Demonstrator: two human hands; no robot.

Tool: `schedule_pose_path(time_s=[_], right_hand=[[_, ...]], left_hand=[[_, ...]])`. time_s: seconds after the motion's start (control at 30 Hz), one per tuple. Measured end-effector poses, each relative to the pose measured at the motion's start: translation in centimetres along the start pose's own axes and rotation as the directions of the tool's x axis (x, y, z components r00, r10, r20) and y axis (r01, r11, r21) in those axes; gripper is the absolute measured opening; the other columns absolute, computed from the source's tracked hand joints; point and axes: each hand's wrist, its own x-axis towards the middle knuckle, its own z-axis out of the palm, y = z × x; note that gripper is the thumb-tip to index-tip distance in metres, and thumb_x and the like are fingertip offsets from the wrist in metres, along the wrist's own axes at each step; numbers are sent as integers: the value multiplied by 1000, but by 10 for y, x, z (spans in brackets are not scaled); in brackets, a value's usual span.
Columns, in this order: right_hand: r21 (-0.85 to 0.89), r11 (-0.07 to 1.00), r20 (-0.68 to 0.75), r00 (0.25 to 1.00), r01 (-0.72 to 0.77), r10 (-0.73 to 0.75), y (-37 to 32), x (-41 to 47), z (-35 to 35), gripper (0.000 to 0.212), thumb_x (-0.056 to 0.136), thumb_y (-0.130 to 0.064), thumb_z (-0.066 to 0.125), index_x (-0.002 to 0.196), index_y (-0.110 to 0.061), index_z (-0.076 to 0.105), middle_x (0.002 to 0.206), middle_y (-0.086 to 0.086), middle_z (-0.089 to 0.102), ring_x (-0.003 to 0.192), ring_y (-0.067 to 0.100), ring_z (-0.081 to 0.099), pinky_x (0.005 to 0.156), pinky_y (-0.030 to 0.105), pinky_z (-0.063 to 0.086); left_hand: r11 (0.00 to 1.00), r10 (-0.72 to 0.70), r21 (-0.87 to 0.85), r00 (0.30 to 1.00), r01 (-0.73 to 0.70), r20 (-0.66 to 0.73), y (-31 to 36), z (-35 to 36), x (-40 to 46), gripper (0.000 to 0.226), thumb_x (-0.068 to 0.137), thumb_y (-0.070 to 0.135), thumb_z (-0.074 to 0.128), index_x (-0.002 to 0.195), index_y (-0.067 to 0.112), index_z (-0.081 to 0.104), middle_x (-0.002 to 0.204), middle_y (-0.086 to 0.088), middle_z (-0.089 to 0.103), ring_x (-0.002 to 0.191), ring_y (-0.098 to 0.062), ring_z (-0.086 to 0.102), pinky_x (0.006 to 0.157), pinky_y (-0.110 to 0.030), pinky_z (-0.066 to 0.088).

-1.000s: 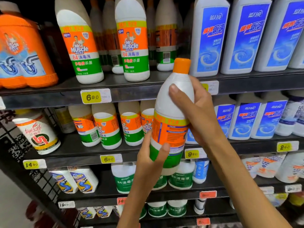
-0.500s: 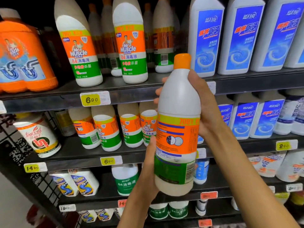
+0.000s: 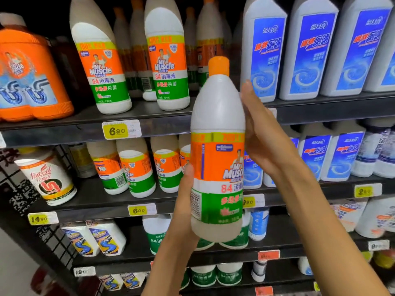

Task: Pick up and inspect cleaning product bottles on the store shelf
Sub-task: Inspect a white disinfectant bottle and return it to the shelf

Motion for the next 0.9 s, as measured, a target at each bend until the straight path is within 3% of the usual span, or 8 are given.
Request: schedule_pose_path(time_s=[0.1, 0.17, 0.27, 0.4, 0.53, 0.7, 0.83, 0.9], right_hand=[[168, 983, 87, 994, -77, 63, 4, -1, 8, 44, 88, -50, 52, 117, -19, 60, 114, 9, 69, 109, 24, 65, 93, 41, 52], [183, 980, 80, 995, -78, 64, 5, 0, 12, 37, 86, -47, 57, 108, -19, 66, 108, 11, 71, 103, 25, 67, 91, 42, 53], [171, 985, 29, 1000, -13, 8, 5, -1, 14, 21, 87, -41, 59, 92, -25, 73, 95, 5, 74, 89, 18, 71, 76, 33, 57], [-41, 991, -67, 989, 129, -131, 4, -2, 16, 33, 87, -40, 58, 112, -19, 63, 100, 6, 73, 91, 18, 71, 71, 29, 57], [-140, 975, -100, 977, 173, -187, 1, 3, 20, 35, 89, -40, 59, 115, -16, 62, 103, 8, 72, 94, 22, 70, 77, 34, 58], [-184, 955, -104, 961, 233, -255, -21, 19, 22, 34, 89, -41, 59, 114, -18, 63, 103, 7, 72, 94, 20, 70, 79, 36, 58], [-182, 932, -133, 932, 312, -338, -48, 40, 24, 23, 90, -41, 57, 100, -22, 64, 98, 8, 73, 91, 22, 71, 78, 39, 58], [-185, 928, -128, 929, 322, -348, -61, 55, 25, 24, 91, -41, 58, 100, -20, 64, 96, 9, 73, 90, 24, 71, 78, 40, 59]], left_hand=[[989, -44, -129, 986, 65, 160, 0, 6, -1, 93, 59, 72, 70, 126, 8, 59, 105, -23, 68, 81, -34, 69, 70, -42, 56], [990, -32, -129, 983, 56, 182, -2, 5, -1, 88, 62, 72, 67, 122, 9, 62, 103, -23, 69, 78, -33, 70, 70, -42, 58], [999, -36, -19, 994, 38, 105, -3, -1, -2, 87, 68, 75, 55, 129, 13, 57, 118, -22, 65, 95, -34, 68, 83, -44, 56], [980, 92, 183, 995, -82, -49, -1, -10, -3, 68, 73, 77, 48, 127, 35, 57, 129, 2, 62, 122, -19, 57, 103, -41, 45], [918, 241, 339, 969, -206, -63, -6, -1, 1, 67, 53, 78, 69, 109, 44, 62, 109, 17, 70, 102, -5, 66, 78, -18, 54], [882, 285, 386, 958, -271, 21, 19, 8, 24, 81, 52, 79, 69, 117, 33, 55, 110, 13, 71, 102, -9, 67, 77, -19, 55], [783, 415, 490, 909, -383, 46, 54, 22, 47, 42, 80, 54, 63, 112, 27, 57, 100, 16, 73, 95, -4, 68, 73, -16, 53], [729, 494, 512, 867, -455, 67, 68, 30, 58, 38, 84, 46, 58, 114, 23, 56, 96, 16, 72, 91, 0, 68, 68, -12, 52]])
